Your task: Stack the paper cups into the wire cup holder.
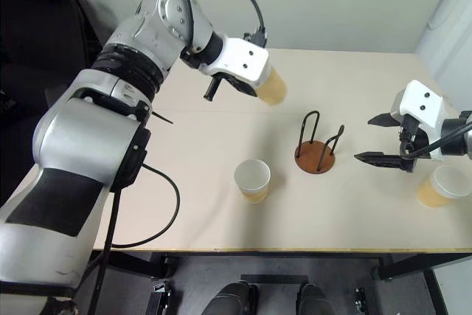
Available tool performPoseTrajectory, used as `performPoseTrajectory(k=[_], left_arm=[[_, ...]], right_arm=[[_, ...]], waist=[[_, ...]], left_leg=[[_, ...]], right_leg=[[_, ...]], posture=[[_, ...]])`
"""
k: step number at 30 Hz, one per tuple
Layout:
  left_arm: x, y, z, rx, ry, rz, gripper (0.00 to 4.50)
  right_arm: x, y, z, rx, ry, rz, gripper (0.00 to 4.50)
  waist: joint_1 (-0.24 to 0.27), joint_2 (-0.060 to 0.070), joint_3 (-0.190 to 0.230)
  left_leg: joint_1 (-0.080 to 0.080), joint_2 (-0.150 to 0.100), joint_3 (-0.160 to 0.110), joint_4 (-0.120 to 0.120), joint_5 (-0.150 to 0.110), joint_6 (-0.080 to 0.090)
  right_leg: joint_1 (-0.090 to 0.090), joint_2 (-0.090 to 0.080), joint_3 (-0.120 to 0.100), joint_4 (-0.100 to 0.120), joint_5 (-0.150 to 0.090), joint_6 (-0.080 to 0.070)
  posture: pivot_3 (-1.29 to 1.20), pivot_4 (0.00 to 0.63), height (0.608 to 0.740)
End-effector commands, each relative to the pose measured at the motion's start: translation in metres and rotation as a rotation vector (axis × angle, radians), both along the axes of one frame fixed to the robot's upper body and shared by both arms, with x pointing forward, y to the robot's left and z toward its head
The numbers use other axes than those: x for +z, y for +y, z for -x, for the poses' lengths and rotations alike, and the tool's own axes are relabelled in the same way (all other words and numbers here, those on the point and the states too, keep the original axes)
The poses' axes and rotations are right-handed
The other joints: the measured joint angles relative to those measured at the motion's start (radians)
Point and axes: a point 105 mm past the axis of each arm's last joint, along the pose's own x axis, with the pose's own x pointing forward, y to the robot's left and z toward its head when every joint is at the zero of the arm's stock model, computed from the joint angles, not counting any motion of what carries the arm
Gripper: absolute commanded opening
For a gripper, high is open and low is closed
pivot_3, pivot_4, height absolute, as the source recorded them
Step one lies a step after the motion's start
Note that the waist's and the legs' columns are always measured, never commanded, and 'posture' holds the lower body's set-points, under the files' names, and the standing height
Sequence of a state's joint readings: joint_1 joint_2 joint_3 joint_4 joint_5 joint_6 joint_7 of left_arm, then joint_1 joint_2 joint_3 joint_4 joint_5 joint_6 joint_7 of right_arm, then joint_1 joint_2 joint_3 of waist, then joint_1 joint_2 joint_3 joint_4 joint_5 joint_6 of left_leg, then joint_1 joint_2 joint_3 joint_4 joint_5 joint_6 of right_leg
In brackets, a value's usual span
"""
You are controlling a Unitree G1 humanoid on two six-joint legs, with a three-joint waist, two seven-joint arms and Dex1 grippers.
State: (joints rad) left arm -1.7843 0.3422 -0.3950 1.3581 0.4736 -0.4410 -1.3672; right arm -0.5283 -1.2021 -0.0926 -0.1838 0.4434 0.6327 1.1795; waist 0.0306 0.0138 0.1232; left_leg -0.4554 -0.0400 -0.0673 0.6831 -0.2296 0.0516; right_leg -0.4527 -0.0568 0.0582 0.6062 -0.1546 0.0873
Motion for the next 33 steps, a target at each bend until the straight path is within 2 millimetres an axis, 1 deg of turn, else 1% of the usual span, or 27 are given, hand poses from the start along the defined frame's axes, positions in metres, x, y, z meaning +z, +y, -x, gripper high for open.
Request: performPoseTrajectory(k=[1,2,4,7,9,12,20,23,28,31,33], left_arm=[[0.033,-0.028,0.014,-0.077,-0.059,0.057,0.01],[0.037,-0.036,0.017,-0.097,-0.062,0.066,0.01],[0.041,-0.045,0.022,-0.12,-0.062,0.08,0.01],[0.042,-0.057,0.026,-0.149,-0.052,0.093,0.01],[0.041,-0.061,0.028,-0.163,-0.047,0.093,0.01],[0.033,-0.07,0.032,-0.194,-0.025,0.068,0.01],[0.009,-0.074,0.033,-0.227,0.035,0.012,0.01],[-0.001,-0.075,0.031,-0.229,0.032,-0.014,0.01],[-0.01,-0.081,0.028,-0.234,0.008,-0.024,0.01],[-0.011,-0.085,0.027,-0.235,-0.015,-0.02,0.01],[-0.013,-0.086,0.026,-0.233,-0.021,-0.022,0.01]], right_arm=[[0.019,-0.002,0.003,0.003,-0.043,0.012,4.29],[0.02,-0.003,0.004,0.0,-0.043,0.013,4.29],[0.02,-0.004,0.005,-0.004,-0.04,0.017,4.29],[0.019,-0.005,0.006,-0.007,-0.035,0.021,4.29],[0.019,-0.005,0.007,-0.009,-0.033,0.021,4.29],[0.019,-0.006,0.009,-0.013,-0.028,0.02,4.29],[0.016,-0.006,0.014,-0.019,-0.017,0.02,4.29],[0.016,-0.004,0.015,-0.017,-0.013,0.019,4.29],[0.014,-0.003,0.016,-0.016,-0.011,0.016,4.29],[0.014,-0.003,0.017,-0.018,-0.011,0.015,4.29],[0.014,-0.002,0.018,-0.019,-0.01,0.015,4.29]], waist=[[0.0,0.0,0.0],[0.0,0.0,0.0],[0.003,0.0,0.0],[0.001,0.0,0.0],[-0.001,0.0,0.0],[0.0,0.001,0.0],[0.002,0.001,0.0],[0.003,0.001,0.0],[0.003,0.001,0.0],[0.004,0.001,0.0],[0.003,0.001,0.0]], left_leg=[[0.0,-0.001,0.001,0.0,0.0,0.0],[-0.001,0.0,0.0,0.001,-0.001,0.001],[-0.001,0.0,0.0,0.001,-0.001,0.001],[0.0,0.0,0.001,0.001,-0.003,-0.001],[0.001,0.0,0.002,0.001,-0.003,-0.002],[0.001,0.0,0.003,0.001,-0.003,-0.003],[0.001,0.001,0.003,0.006,-0.005,-0.004],[0.0,0.001,0.003,0.01,-0.006,-0.004],[0.001,0.001,0.003,0.016,-0.009,-0.001],[0.001,0.0,0.003,0.018,-0.013,0.007],[0.001,0.0,0.003,0.018,-0.013,0.007]], right_leg=[[0.0,0.001,0.0,0.0,0.0,0.001],[0.0,-0.001,0.001,0.0,0.0,0.002],[0.0,-0.001,0.0,0.0,-0.001,0.002],[0.0,0.0,0.0,0.0,-0.001,0.003],[0.001,0.0,0.001,0.0,-0.002,0.004],[0.0,0.0,0.001,0.001,-0.003,0.004],[0.002,-0.001,0.002,0.002,-0.004,0.006],[0.003,-0.001,0.002,0.002,-0.004,0.007],[0.006,-0.001,0.002,0.003,-0.004,0.009],[0.007,-0.001,0.002,0.002,-0.003,0.01],[0.007,-0.001,0.002,0.003,-0.003,0.01]], posture=[[0.0,0.15,0.74],[0.0,0.15,0.74],[0.0,0.15,0.74],[0.0,0.15,0.74],[0.0,0.15,0.74],[0.0,0.15,0.74],[0.0,0.15,0.74],[0.0,0.15,0.74],[0.0,0.15,0.74],[0.0,0.15,0.74],[0.0,0.15,0.74]])
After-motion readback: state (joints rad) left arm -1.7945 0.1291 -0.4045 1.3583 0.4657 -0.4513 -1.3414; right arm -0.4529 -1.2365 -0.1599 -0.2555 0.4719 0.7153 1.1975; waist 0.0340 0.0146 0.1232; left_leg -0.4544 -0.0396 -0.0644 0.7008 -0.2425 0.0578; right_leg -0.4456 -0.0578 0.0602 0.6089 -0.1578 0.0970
